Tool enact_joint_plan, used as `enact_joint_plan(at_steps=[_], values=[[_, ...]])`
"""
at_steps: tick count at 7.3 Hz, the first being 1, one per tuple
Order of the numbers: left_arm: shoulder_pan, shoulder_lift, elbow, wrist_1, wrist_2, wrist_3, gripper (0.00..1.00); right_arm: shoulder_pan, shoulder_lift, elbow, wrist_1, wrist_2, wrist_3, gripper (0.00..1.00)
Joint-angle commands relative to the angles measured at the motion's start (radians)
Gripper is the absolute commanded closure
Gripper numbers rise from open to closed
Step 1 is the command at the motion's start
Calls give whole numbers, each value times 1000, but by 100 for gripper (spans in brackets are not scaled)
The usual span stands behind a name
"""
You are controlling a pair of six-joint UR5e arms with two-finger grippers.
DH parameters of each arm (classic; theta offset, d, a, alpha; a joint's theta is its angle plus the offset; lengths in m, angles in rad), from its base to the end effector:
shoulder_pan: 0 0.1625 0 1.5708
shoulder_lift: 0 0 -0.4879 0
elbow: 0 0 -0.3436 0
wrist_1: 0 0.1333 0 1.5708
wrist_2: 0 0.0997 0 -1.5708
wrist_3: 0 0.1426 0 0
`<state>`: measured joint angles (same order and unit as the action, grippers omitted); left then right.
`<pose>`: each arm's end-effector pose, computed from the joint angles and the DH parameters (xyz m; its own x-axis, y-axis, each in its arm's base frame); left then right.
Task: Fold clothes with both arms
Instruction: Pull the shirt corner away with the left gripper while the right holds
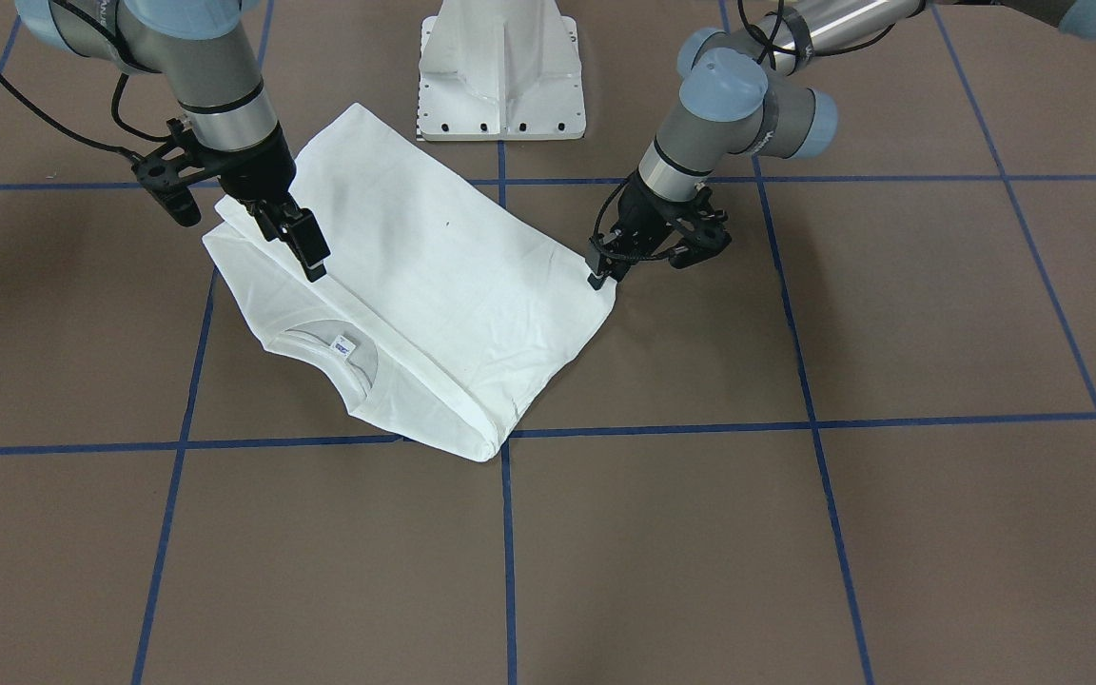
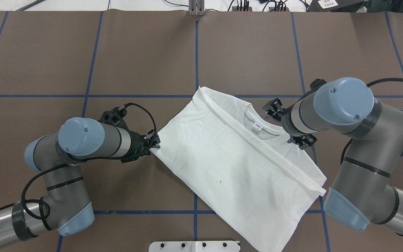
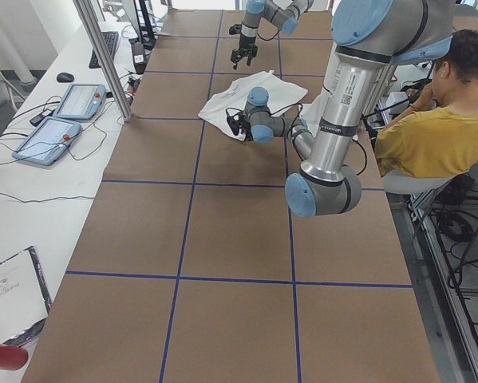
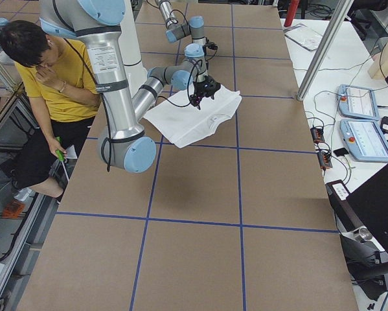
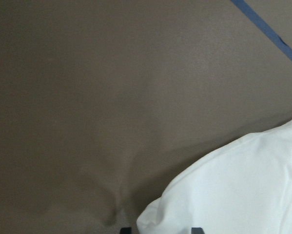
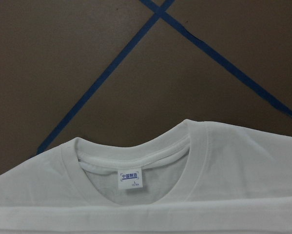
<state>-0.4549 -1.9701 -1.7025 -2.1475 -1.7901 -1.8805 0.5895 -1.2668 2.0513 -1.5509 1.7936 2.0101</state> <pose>0.5435 -0.3797 0.4110 0.3048 -0.4802 -0.8225 0.3642 0.8567 -0.3652 -0.4077 -0.3951 0.4099 0.3474 0.7314 0.5868 -0.6162 0.6498 -0.4451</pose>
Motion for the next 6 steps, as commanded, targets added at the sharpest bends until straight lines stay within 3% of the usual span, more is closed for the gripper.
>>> enact_joint_plan(at_steps=[1,4,6], values=[[1,0,9,2,2,1,100,1,1,-6,-1,1,2,0],[-43,-24,56,-2,2,68,100,0,1,-6,0,3,2,0],[-205,-171,240,-18,-3,208,100,1,3,-6,0,1,4,0]])
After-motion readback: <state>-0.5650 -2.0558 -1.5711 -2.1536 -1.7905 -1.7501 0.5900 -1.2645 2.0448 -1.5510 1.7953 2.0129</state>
